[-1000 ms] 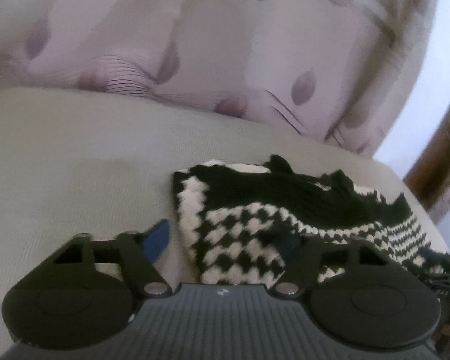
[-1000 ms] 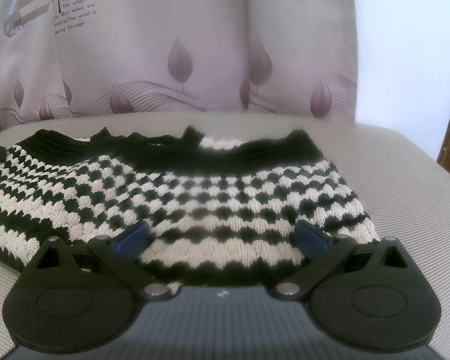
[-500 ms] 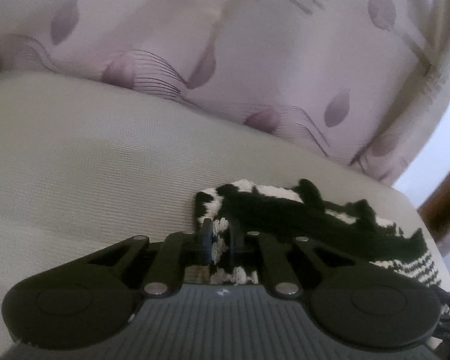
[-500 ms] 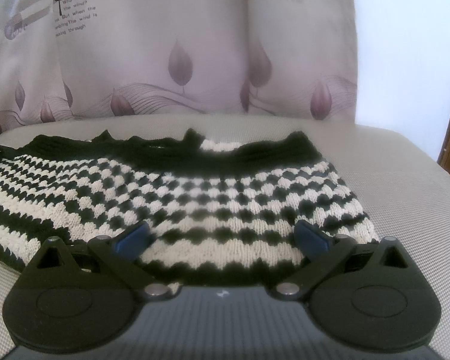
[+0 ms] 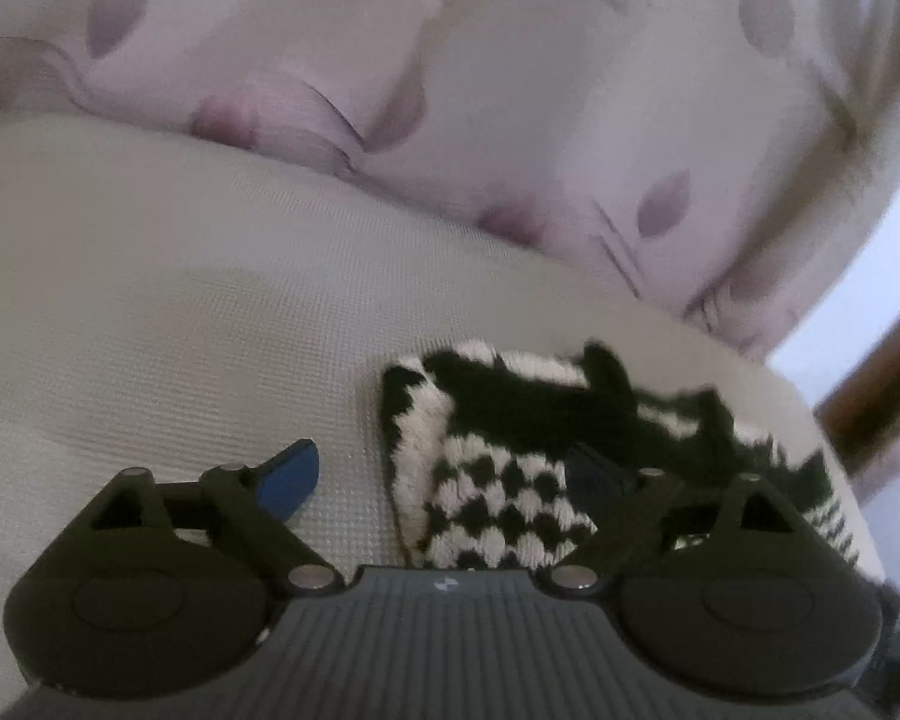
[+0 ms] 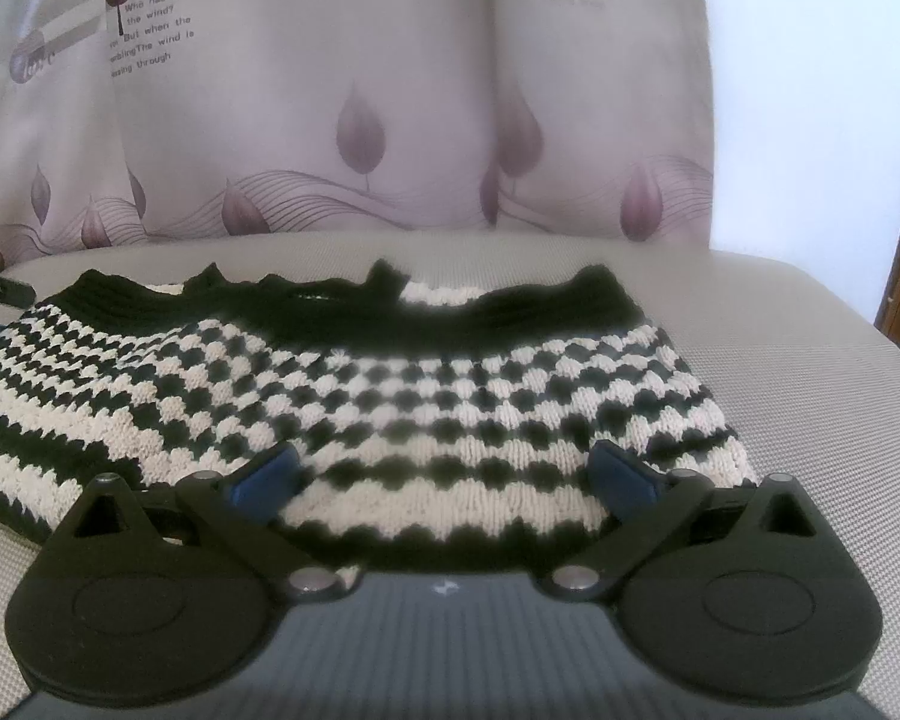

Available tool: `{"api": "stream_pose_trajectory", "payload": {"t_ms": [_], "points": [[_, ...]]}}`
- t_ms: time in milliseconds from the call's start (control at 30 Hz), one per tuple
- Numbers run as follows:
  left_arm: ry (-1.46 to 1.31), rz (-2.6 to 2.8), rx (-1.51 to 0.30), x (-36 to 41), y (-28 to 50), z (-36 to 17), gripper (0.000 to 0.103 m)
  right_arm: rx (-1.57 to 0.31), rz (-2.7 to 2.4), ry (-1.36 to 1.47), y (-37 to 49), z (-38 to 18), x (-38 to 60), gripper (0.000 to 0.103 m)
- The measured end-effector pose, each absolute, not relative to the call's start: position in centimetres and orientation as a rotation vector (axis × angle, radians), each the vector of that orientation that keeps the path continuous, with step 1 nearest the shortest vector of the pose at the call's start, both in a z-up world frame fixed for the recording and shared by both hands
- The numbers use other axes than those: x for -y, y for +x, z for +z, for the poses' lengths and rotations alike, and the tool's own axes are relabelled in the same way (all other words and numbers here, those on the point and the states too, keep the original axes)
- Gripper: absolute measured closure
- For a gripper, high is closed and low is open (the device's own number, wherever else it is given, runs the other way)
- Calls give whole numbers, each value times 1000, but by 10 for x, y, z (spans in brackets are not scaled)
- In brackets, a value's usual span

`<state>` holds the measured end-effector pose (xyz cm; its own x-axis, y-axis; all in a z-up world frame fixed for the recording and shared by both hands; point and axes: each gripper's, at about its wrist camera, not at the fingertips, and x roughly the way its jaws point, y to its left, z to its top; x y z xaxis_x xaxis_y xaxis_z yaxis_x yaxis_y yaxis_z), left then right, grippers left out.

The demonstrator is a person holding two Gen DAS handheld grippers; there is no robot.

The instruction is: Fold small clothes

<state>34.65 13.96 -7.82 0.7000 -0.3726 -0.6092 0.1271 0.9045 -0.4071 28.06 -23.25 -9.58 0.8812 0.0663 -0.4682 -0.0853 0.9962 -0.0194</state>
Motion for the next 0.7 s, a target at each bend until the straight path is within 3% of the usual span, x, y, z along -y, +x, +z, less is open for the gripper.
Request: {"api": "stream_pose_trajectory", "payload": {"t_ms": [67,100,167,233,433,700], "points": [[-348,-347,-792,-134,354,-85,16,-484,79,-37,280,-96,233,0],[-330,-368,-784,-131,354,-86,22,-483,80,-36,280,-96,232,0],[-348,-404,-784,-130,357,-89,43,-483,79,-36,281,-95,232,0],[-410,-437,-803,-134,360,-95,76,-482,79,-34,280,-95,232,0],[-492,-412,-783,-136,352,-98,81,-477,80,-30,280,-94,232,0],[-526,-330,-759,-84,335,-47,83,-461,89,7,277,-94,237,0]]}}
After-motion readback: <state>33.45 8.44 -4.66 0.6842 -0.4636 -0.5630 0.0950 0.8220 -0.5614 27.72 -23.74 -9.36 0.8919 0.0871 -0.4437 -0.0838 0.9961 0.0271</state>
